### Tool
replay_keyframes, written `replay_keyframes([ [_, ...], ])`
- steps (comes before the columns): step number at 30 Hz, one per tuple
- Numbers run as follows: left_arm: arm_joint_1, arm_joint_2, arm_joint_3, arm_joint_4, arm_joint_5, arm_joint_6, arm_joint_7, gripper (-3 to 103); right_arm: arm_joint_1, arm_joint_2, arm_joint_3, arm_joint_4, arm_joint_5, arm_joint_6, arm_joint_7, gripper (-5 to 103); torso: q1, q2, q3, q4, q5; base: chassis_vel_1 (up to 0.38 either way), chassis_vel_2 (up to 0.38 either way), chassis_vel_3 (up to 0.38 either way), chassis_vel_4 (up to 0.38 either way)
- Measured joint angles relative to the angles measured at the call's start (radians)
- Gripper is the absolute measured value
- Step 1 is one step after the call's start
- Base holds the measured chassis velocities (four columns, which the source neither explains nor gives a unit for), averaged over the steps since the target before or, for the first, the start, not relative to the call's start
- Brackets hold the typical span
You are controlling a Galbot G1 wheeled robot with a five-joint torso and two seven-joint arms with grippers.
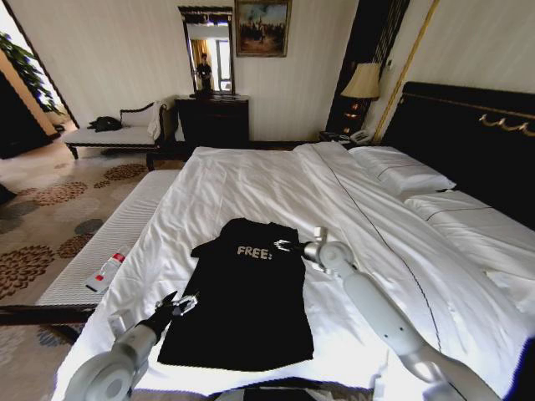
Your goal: Fold the clothes on the bed.
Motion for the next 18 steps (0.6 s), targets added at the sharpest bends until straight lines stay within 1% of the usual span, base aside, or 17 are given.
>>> replay_keyframes([
  [1,-0.050,0.013,0.031,0.033,0.001,0.001,-0.003,100,-0.042,-0.008,0.045,0.013,-0.003,0.001,0.000,85,0.000,0.000,0.000,-0.0002,-0.0001,0.000,0.000,0.000,0.000],
  [3,-0.101,0.027,0.059,0.069,0.002,0.004,-0.001,100,-0.094,-0.012,0.102,0.029,-0.009,0.005,0.001,95,0.000,0.000,0.000,-0.0004,0.0000,0.000,0.000,0.000,0.000],
  [4,-0.101,0.027,0.059,0.069,0.002,0.004,-0.001,100,-0.094,-0.012,0.102,0.029,-0.009,0.005,0.001,95,0.000,0.000,0.000,-0.0004,0.0000,0.000,0.000,0.000,0.000],
  [5,-0.128,0.031,0.073,0.090,0.001,0.005,0.002,100,-0.122,-0.014,0.130,0.039,-0.014,0.009,0.002,95,0.000,0.000,0.000,0.0000,0.0000,0.000,0.000,0.000,0.000],
  [6,-0.155,0.033,0.084,0.113,-0.001,0.006,0.005,100,-0.149,-0.015,0.155,0.050,-0.023,0.013,0.003,99,0.000,0.000,0.000,0.0000,-0.0001,0.000,0.000,0.000,0.000],
  [8,-0.217,0.034,0.112,0.172,-0.002,0.008,0.016,100,-0.215,-0.016,0.208,0.077,-0.033,0.021,0.007,100,0.000,0.000,0.000,0.0000,-0.0001,0.000,0.000,0.000,0.000],
  [10,-0.225,0.033,0.115,0.180,-0.002,0.009,0.018,100,-0.222,-0.016,0.213,0.079,-0.034,0.022,0.007,100,0.000,0.000,0.000,-0.0002,-0.0001,0.000,0.000,0.000,0.000],
  [11,-0.245,0.030,0.121,0.203,0.006,0.010,0.025,100,-0.236,-0.016,0.223,0.082,-0.035,0.024,0.007,100,0.000,0.000,0.000,-0.0005,-0.0003,0.000,0.000,0.000,0.000],
  [13,-0.250,0.028,0.122,0.213,0.020,0.010,0.031,100,-0.236,-0.015,0.222,0.078,-0.035,0.025,0.006,100,0.000,0.000,0.000,-0.0001,-0.0002,0.000,0.000,0.000,0.000],
  [15,-0.271,0.028,0.139,0.233,0.058,0.001,0.040,100,-0.230,-0.010,0.218,0.064,-0.034,0.026,0.002,100,0.000,0.000,0.000,0.0008,0.0000,0.000,0.000,0.000,0.000],
  [18,-0.300,0.032,0.162,0.247,0.075,-0.006,0.042,100,-0.226,-0.005,0.215,0.055,-0.034,0.026,0.001,100,0.000,0.000,0.000,0.0005,-0.0002,0.000,0.000,0.000,0.000],
])
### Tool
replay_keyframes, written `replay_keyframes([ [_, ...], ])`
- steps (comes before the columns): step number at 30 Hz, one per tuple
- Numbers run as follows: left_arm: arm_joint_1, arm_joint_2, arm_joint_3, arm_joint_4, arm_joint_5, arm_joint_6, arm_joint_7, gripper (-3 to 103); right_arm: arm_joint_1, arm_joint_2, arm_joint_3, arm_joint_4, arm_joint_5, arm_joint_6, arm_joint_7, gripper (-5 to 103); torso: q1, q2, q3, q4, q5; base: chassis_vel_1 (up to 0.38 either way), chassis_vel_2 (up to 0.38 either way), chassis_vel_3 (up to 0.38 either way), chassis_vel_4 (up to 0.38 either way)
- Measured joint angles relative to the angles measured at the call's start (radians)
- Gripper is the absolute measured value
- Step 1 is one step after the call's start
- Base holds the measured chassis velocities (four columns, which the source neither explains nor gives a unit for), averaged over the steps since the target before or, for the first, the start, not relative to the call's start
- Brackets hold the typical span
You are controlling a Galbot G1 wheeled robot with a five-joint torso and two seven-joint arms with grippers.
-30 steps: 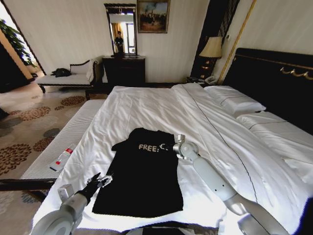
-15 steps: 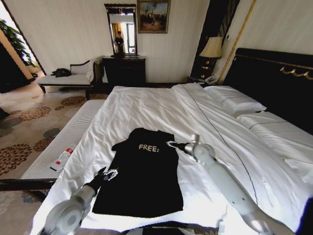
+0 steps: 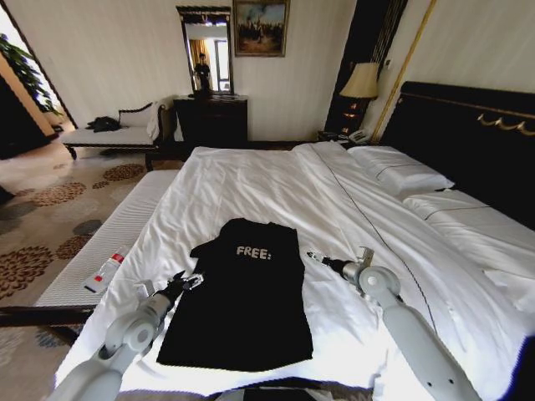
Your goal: Fold the clothes on the bed.
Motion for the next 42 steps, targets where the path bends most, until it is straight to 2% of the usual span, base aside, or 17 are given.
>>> replay_keyframes([
  [3,-0.060,-0.001,0.045,0.027,0.019,-0.013,0.000,103,0.008,0.011,-0.005,-0.015,0.001,0.002,-0.001,100,0.000,0.000,0.000,-0.0001,0.0000,0.000,0.000,0.000,0.000],
  [13,-0.162,-0.008,0.157,0.119,0.085,-0.042,0.029,96,0.012,0.022,-0.011,-0.026,0.003,0.003,0.003,100,0.000,0.000,0.000,-0.0002,-0.0001,0.000,0.000,0.000,0.000],
  [14,-0.168,-0.010,0.169,0.126,0.095,-0.047,0.033,93,0.012,0.021,-0.011,-0.026,0.003,0.003,0.003,100,0.000,0.000,0.000,-0.0002,-0.0001,0.000,0.000,0.000,0.000],
  [17,-0.173,-0.012,0.177,0.132,0.100,-0.050,0.035,93,0.012,0.020,-0.010,-0.026,0.004,0.003,0.003,100,0.000,0.000,0.000,-0.0003,0.0000,0.000,0.000,0.000,0.000],
  [18,-0.185,-0.017,0.196,0.149,0.113,-0.054,0.039,86,0.012,0.016,-0.009,-0.026,0.004,0.003,0.003,100,0.000,0.000,0.000,-0.0003,-0.0001,0.000,0.000,0.000,0.000],
  [22,-0.197,-0.023,0.211,0.165,0.120,-0.058,0.041,85,0.011,0.013,-0.008,-0.026,0.005,0.003,0.004,100,0.000,0.000,0.000,0.0000,0.0006,0.000,0.000,0.000,0.000],
  [24,-0.224,-0.033,0.230,0.198,0.128,-0.061,0.042,85,0.008,0.005,-0.006,-0.022,0.010,0.003,0.007,100,0.000,0.000,0.000,-0.0004,-0.0004,0.000,0.000,0.000,0.000],
  [30,-0.266,-0.057,0.265,0.272,0.149,-0.080,0.043,84,0.010,-0.004,-0.005,-0.016,0.023,0.003,0.018,100,0.000,0.000,0.000,-0.0003,0.0000,0.000,0.000,0.000,0.000],
  [33,-0.277,-0.065,0.272,0.286,0.156,-0.087,0.049,80,0.012,-0.004,-0.005,-0.016,0.024,0.003,0.021,100,0.000,0.000,0.000,-0.0003,0.0000,0.000,0.000,0.000,0.000],
  [36,-0.285,-0.072,0.277,0.300,0.165,-0.096,0.057,65,0.008,-0.004,-0.005,-0.015,0.024,0.002,0.024,100,0.000,0.000,0.000,-0.0003,0.0000,0.000,0.000,0.000,0.000],
  [37,-0.285,-0.072,0.277,0.300,0.165,-0.096,0.057,65,0.008,-0.004,-0.005,-0.015,0.024,0.002,0.024,100,0.000,0.000,0.000,-0.0003,0.0000,0.000,0.000,0.000,0.000],
  [39,-0.286,-0.072,0.277,0.306,0.167,-0.098,0.062,55,0.006,-0.004,-0.005,-0.015,0.024,0.002,0.025,100,0.000,0.000,0.000,-0.0003,0.0000,0.000,0.000,0.000,0.000],
  [41,-0.286,-0.073,0.277,0.308,0.169,-0.099,0.065,55,0.006,-0.003,-0.005,-0.015,0.024,0.002,0.025,100,0.000,0.000,0.000,-0.0003,0.0000,0.000,0.000,0.000,0.000],
  [42,-0.286,-0.074,0.277,0.310,0.170,-0.099,0.066,49,0.006,-0.003,-0.005,-0.015,0.024,0.002,0.026,100,0.000,0.000,0.000,-0.0003,0.0000,0.000,0.000,0.000,0.000],
])
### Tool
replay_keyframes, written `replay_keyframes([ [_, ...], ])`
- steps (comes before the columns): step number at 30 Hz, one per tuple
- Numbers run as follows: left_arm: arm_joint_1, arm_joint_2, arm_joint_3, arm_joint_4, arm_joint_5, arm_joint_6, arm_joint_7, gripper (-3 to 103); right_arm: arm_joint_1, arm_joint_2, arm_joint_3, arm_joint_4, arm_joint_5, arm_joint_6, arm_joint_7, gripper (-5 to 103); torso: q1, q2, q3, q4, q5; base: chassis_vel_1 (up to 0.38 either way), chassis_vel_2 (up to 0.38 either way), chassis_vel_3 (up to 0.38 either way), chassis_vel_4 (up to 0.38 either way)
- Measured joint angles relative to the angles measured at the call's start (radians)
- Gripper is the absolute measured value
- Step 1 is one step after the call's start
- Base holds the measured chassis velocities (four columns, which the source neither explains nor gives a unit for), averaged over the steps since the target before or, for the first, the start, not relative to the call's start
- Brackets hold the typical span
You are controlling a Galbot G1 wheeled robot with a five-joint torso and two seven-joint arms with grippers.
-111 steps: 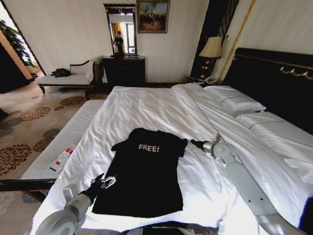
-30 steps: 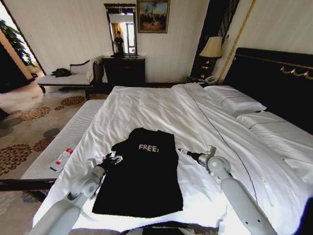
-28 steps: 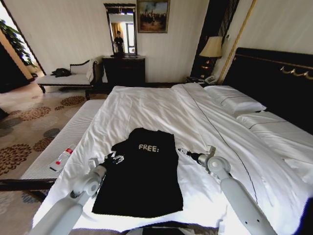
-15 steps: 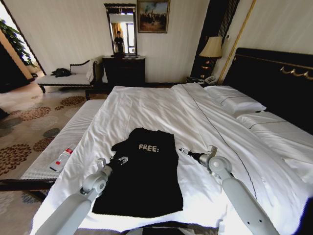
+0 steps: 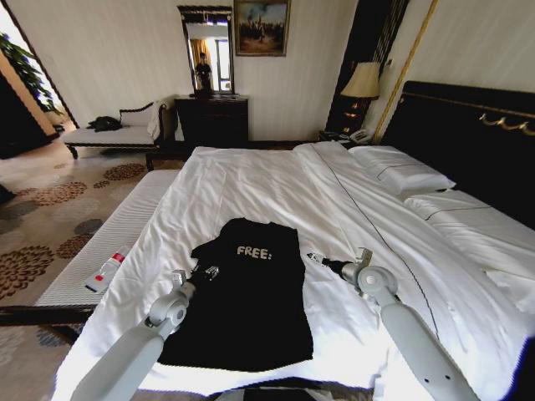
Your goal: Fold the clothes on the bed.
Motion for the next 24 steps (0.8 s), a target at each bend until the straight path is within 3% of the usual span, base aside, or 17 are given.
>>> replay_keyframes([
  [1,0.000,-0.002,0.000,0.001,0.001,0.000,0.000,43,0.000,0.001,0.000,0.000,0.000,0.000,0.001,100,0.000,0.000,0.000,0.0000,0.0000,0.000,0.000,0.000,0.000],
  [5,0.000,-0.003,0.000,-0.004,0.001,-0.001,0.000,39,0.000,0.002,0.000,0.000,0.000,0.000,0.001,100,0.000,0.000,0.000,0.0000,0.0000,0.000,0.000,0.000,0.000],
  [20,0.002,-0.001,-0.006,-0.005,-0.001,-0.001,-0.001,37,-0.011,0.001,0.007,0.007,-0.002,-0.002,0.003,100,0.000,0.000,0.000,0.0000,0.0000,0.000,0.000,0.000,0.000],
  [24,-0.007,-0.004,0.003,0.001,-0.004,-0.004,0.001,22,-0.016,-0.001,0.014,0.011,-0.002,-0.002,0.003,100,0.000,0.000,0.000,0.0000,-0.0001,0.000,0.000,0.000,0.000],
])
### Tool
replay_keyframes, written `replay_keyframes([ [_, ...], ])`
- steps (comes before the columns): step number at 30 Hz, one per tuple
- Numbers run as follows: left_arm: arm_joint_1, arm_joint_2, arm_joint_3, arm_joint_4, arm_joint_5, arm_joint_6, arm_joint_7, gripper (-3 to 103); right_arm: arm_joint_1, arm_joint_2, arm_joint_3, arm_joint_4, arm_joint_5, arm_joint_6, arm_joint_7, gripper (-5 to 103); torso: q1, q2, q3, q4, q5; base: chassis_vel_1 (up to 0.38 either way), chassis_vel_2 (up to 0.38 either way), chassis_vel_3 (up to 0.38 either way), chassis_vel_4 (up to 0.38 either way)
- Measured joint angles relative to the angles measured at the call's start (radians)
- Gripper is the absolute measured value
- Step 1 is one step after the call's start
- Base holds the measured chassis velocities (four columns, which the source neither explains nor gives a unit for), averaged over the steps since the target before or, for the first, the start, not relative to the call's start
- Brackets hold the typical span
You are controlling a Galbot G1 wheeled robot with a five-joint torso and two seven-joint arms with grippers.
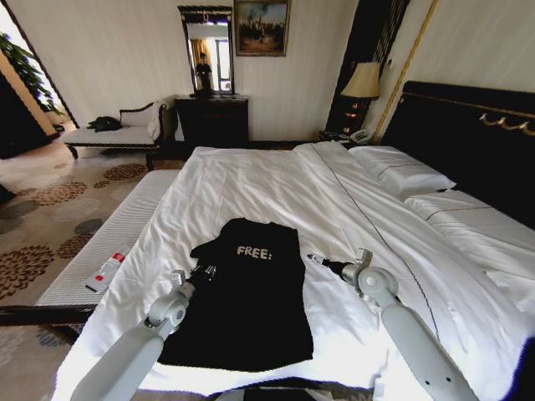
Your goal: Fold the clothes on the bed.
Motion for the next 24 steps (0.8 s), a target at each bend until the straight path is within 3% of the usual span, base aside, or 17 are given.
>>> replay_keyframes([
  [1,-0.001,0.000,0.002,0.000,-0.001,0.000,0.000,16,-0.001,0.000,0.001,0.001,0.000,0.000,0.000,100,0.000,0.000,0.000,-0.0001,0.0000,0.000,0.000,0.000,0.000],
  [3,-0.002,0.000,0.003,0.000,-0.001,-0.001,0.000,16,-0.002,0.000,0.002,0.001,0.000,0.000,0.000,100,0.000,0.000,0.000,-0.0001,0.0001,0.000,0.000,0.000,0.000],
  [7,-0.003,0.000,0.003,-0.001,-0.005,-0.001,-0.002,1,-0.003,0.002,0.003,0.002,0.000,0.000,0.000,100,0.000,0.000,0.000,0.0000,0.0000,0.000,0.000,0.000,0.000],
  [18,-0.022,-0.001,-0.027,-0.018,-0.046,-0.001,-0.019,0,-0.016,0.011,0.004,0.008,-0.006,0.000,0.001,100,0.000,0.000,0.000,0.0000,0.0000,0.000,0.000,0.000,0.000],
  [24,-0.101,0.004,-0.094,-0.005,-0.171,0.011,-0.068,0,-0.024,0.014,0.010,0.015,-0.008,0.000,-0.001,100,0.000,0.000,0.000,-0.0001,0.0001,0.000,0.000,0.000,0.000],
])
